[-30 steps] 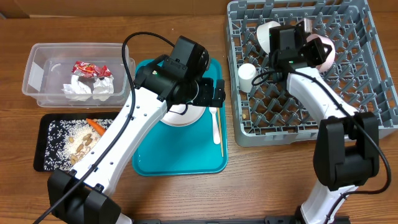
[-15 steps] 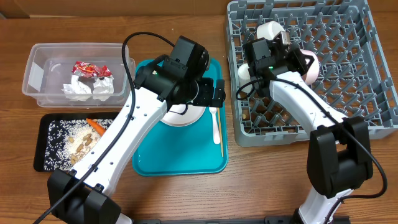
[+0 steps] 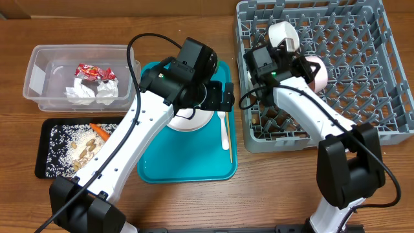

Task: Sort waste into correct bins and load items into the dishwasher
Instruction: 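Lower the pink plate into the rack's right side and release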

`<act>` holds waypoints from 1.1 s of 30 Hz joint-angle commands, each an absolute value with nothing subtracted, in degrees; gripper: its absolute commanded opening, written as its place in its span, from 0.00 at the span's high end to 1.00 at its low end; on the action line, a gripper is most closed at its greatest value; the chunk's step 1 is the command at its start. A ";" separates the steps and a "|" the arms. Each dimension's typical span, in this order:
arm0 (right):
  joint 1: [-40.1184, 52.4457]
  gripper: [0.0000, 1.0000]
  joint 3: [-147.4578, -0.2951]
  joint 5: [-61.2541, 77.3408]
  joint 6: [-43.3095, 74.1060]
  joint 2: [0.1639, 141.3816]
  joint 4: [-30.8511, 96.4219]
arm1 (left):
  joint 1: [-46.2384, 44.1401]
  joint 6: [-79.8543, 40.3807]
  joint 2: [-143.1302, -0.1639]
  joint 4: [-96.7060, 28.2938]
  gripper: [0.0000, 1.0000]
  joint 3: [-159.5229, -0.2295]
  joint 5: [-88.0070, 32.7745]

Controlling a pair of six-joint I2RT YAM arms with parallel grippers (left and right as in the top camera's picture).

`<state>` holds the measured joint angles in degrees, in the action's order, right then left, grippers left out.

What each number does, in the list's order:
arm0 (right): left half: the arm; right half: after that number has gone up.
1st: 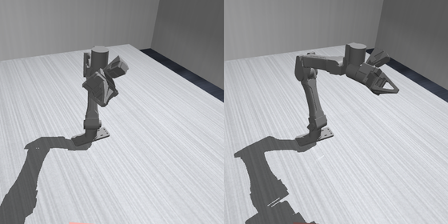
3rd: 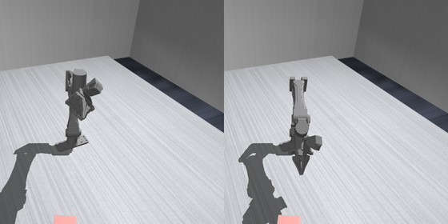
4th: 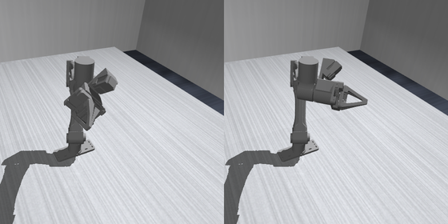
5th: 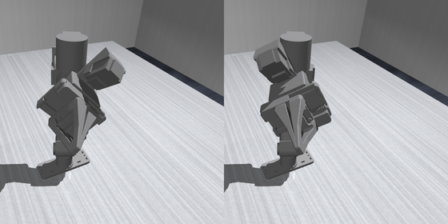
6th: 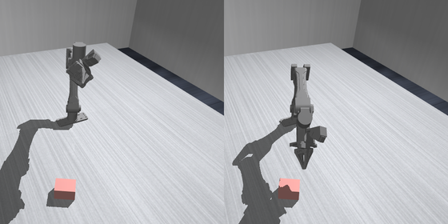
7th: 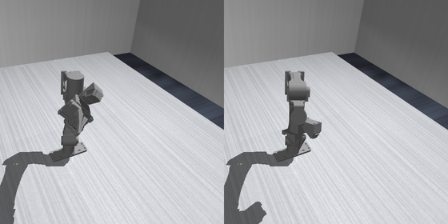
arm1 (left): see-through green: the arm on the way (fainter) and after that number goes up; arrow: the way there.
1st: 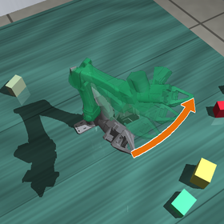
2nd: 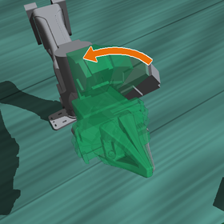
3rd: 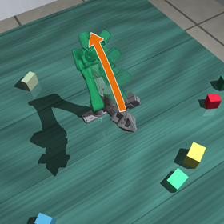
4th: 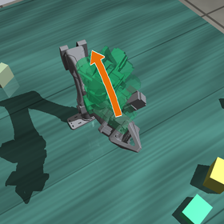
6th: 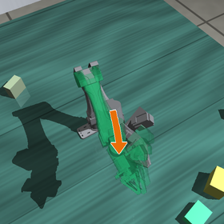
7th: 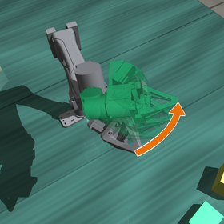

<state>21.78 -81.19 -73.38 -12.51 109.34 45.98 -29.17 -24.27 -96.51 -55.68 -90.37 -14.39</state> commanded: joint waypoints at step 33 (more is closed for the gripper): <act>29.61 0.00 -81.62 -59.68 -0.34 106.63 55.20 | -29.23 -24.23 -95.98 -55.61 0.00 -90.48 -14.85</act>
<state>30.22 -80.88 -62.54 -3.22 109.34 55.48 -28.84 -24.05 -96.42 -56.18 -90.30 -13.91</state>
